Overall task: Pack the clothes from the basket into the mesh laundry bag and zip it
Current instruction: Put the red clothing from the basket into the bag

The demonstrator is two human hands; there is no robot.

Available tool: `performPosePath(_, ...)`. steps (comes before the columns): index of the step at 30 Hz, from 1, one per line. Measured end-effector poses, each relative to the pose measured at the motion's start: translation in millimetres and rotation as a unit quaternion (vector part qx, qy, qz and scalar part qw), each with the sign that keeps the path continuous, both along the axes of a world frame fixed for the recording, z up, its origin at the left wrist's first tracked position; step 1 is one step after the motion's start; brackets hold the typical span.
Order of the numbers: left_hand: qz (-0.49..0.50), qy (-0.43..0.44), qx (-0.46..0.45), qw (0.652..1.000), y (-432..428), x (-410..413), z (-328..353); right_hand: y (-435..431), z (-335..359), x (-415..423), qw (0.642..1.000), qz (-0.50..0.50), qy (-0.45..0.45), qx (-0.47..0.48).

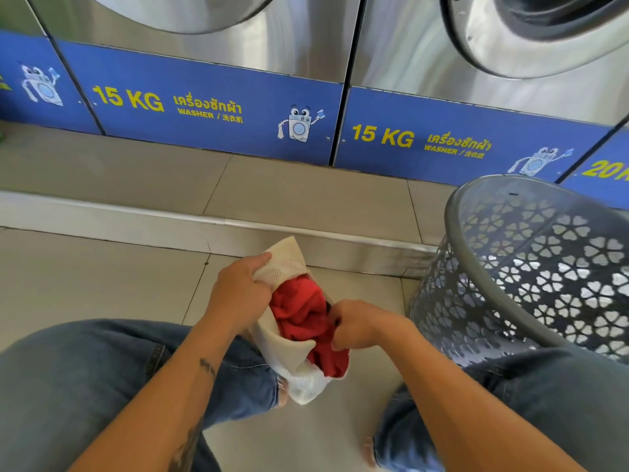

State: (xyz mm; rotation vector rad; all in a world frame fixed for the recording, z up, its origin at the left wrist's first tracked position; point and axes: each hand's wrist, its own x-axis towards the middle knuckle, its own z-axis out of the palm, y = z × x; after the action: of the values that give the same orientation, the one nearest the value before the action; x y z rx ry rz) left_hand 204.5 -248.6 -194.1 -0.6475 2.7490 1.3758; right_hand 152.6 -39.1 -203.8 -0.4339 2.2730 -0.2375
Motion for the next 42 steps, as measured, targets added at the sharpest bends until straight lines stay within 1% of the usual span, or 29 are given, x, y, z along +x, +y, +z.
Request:
performPosePath(2, 0.005, -0.004, 0.002, 1.0, 0, 1, 1, -1, -6, 11, 0.999, 0.032, 0.011, 0.033)
performPosePath(5, -0.007, -0.018, -0.007, 1.0, -1, 4, 2, 0, -35, 29, 0.99, 0.084, 0.082, 0.077)
performPosePath(7, -0.022, -0.026, -0.01, 0.999, -2, 6, 0, 3, -53, 36, 0.989, 0.075, 0.105, 0.076)
performPosePath(10, -0.052, -0.034, -0.015, 0.998, -2, 9, -4, 9, -63, 35, 0.988, 0.019, 0.152, 0.024)
performPosePath(12, -0.068, -0.043, -0.016, 0.997, -2, 9, -5, 11, -63, 31, 0.982, -0.059, 0.175, -0.037)
performPosePath(15, -0.083, -0.054, -0.018, 0.995, -5, 7, -5, 10, -59, 27, 0.957, -0.198, 0.162, -0.139)
performPosePath(17, -0.088, -0.057, -0.016, 0.994, -5, 7, -4, 6, -58, 25, 0.94, -0.247, 0.146, -0.187)
performPosePath(18, -0.087, -0.057, -0.014, 0.994, -4, 7, -4, 3, -57, 25, 0.939, -0.252, 0.137, -0.19)
performPosePath(19, -0.085, -0.057, -0.014, 0.995, -3, 7, -4, 2, -57, 25, 0.944, -0.242, 0.136, -0.179)
performPosePath(21, -0.08, -0.057, -0.011, 0.995, -2, 8, -4, 3, -58, 25, 0.959, -0.194, 0.169, -0.119)
performPosePath(24, -0.081, -0.055, 0.007, 0.995, -1, 8, -6, 9, -61, 26, 0.963, -0.149, 0.223, -0.032)
performPosePath(27, -0.094, -0.051, 0.019, 0.994, 3, 7, -8, 14, -64, 29, 0.964, -0.146, 0.224, -0.014)
performPosePath(29, -0.097, -0.049, 0.016, 0.994, 4, 6, -9, 18, -63, 29, 0.969, -0.141, 0.199, -0.027)
performPosePath(33, -0.081, -0.047, 0.012, 0.996, 1, 4, -10, 23, -51, 20, 0.986, -0.125, 0.09, -0.069)
performPosePath(36, -0.078, -0.042, 0.009, 0.996, 2, 5, -8, 27, -37, 8, 0.991, -0.1, 0.062, -0.069)
performPosePath(38, -0.077, -0.045, 0.004, 0.996, 1, 5, -8, 27, -25, -2, 0.99, -0.099, 0.069, -0.066)
performPosePath(39, -0.075, -0.047, 0.007, 0.996, 1, 5, -8, 25, -18, -6, 0.987, -0.106, 0.09, -0.082)
performPosePath(40, -0.074, -0.048, 0.009, 0.996, 1, 5, -8, 21, -10, -9, 0.979, -0.121, 0.12, -0.116)
performPosePath(42, -0.071, -0.049, 0.013, 0.996, 1, 5, -7, 5, 7, -8, 0.944, -0.151, 0.192, -0.223)
